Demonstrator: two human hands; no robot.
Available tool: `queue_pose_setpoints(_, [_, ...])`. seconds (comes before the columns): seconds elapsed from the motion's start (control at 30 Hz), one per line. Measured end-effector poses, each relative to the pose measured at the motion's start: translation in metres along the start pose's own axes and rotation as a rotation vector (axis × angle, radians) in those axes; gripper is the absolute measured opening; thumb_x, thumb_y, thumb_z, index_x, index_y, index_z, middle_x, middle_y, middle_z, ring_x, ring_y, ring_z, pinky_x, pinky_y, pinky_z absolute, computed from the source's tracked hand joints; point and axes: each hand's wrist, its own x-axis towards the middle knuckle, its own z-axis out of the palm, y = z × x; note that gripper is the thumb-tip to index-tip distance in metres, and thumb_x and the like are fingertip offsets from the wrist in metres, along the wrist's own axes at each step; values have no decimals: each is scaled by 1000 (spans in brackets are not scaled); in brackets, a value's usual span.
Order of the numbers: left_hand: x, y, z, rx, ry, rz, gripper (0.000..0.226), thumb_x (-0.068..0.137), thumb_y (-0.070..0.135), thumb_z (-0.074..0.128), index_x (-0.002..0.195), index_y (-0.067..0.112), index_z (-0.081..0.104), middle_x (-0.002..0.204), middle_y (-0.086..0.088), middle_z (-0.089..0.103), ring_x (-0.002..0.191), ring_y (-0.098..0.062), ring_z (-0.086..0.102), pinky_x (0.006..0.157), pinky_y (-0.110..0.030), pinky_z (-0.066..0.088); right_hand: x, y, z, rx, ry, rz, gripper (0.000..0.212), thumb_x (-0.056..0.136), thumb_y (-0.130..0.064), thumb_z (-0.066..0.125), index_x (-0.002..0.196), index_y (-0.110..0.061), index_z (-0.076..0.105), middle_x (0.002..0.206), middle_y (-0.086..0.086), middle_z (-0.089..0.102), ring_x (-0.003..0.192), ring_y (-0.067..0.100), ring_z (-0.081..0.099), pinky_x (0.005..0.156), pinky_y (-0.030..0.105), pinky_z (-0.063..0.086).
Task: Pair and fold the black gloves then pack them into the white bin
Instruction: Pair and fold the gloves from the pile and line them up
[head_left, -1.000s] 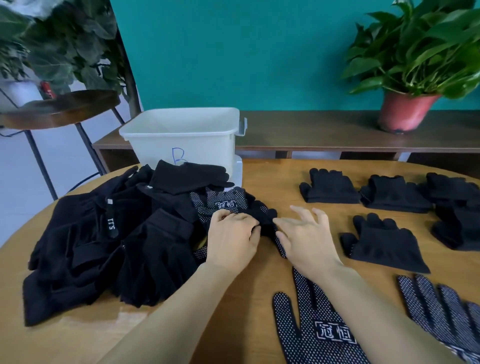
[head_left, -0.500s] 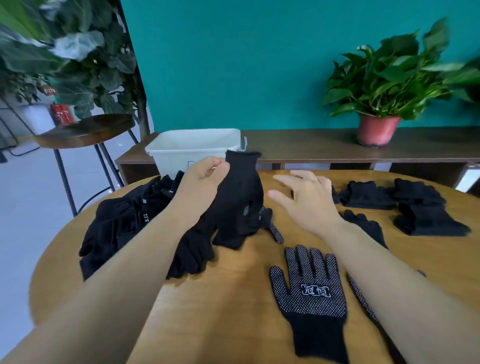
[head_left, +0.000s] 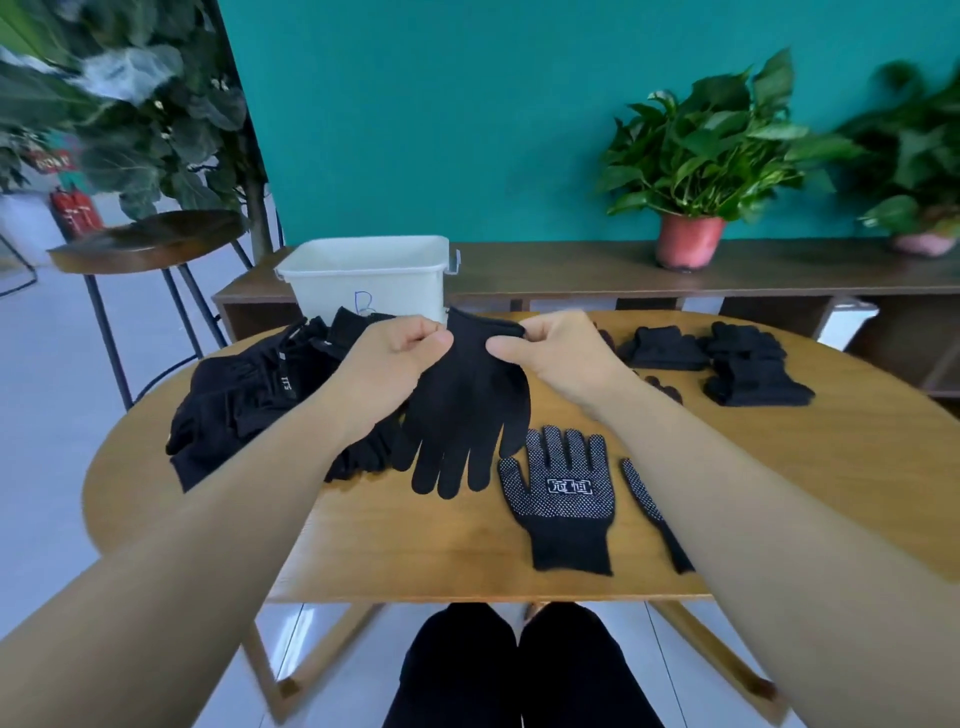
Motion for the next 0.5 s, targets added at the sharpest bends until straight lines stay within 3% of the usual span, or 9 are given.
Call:
queue_pose_setpoints(0.1, [-5,2,1,16,21,12,22,101,29,52,96,18,71,93,-5,73,79,-12,62,79,-34,52,-6,7,-2,32,85,12,36,85,-29,74,56,-14,60,54,-5,51,59,13,44,70,35,42])
queue_pose_setpoints(0.17, [-4,3,4,38,64,15,18,99,28,55,93,20,70,89,1,72,76,-9,62,71,-19,50,-11,10,-3,26,142,32,39,85,-32,74,50,-20,59,48,-13,48,57,12,43,77,39,44])
queue_pose_setpoints(0.23, [-3,4,8,178,173,40,14,96,29,58,89,25,69,86,11,70,82,-8,65,69,-16,49,-13,11,-2,26,188,23,42,84,-34,73,47,-24,57,44,-14,45,57,13,43,86,43,43])
queue_pose_setpoints(0.3, [-6,6,14,304,276,77,11,90,35,61,85,29,69,85,16,69,88,-7,65,80,-28,51,-15,11,-1,16,248,15,34,83,-37,73,52,-26,62,48,-10,53,62,18,52,96,53,45])
queue_pose_setpoints(0.37, [-15,13,24,275,214,98,15,82,47,67,83,33,71,83,19,70,87,-2,65,85,-34,53,-18,9,0,2,272,-12,26,81,-38,73,61,-23,66,57,-2,62,71,22,61,98,57,44])
queue_pose_setpoints(0.43, [-22,21,37,250,103,107,31,69,59,70,83,31,72,80,18,71,83,-1,66,81,-33,54,-22,5,2,-30,270,-73,31,81,-34,74,55,-19,64,57,-5,60,75,19,61,99,56,43])
queue_pose_setpoints(0.5, [-22,24,49,255,107,142,31,69,52,75,70,24,63,66,11,65,67,-4,60,65,-26,48,-25,1,3,-50,236,-136,30,81,-30,76,53,-21,68,66,-7,64,91,15,62,102,52,38])
